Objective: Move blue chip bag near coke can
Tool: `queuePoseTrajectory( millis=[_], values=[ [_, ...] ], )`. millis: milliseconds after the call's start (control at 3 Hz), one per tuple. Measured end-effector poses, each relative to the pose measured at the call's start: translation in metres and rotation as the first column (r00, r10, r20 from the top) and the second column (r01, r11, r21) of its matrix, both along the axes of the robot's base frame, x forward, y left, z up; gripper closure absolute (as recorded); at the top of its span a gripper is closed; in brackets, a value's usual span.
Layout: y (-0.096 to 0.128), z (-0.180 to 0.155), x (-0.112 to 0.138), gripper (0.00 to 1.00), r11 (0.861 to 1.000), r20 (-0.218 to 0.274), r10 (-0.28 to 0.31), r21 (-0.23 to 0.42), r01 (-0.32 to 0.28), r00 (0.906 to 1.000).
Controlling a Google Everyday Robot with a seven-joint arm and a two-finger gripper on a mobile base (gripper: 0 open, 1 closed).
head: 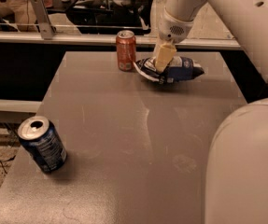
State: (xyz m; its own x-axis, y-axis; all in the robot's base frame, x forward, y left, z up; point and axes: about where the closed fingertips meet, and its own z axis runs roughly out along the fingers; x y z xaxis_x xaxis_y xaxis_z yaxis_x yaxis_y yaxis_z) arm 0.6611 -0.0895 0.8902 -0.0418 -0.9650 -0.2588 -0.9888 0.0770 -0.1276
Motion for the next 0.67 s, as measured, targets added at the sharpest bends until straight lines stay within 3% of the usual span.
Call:
queuePoseTrajectory(
  millis=[333,667],
  values=[
    [0.0020,-0.0018,0.0035,0.00,1.000,0.009,0.000,0.004,0.000,1.0000],
    [0.0020,-0.0018,0.0035,0.00,1.000,0.009,0.000,0.004,0.000,1.0000]
  ],
)
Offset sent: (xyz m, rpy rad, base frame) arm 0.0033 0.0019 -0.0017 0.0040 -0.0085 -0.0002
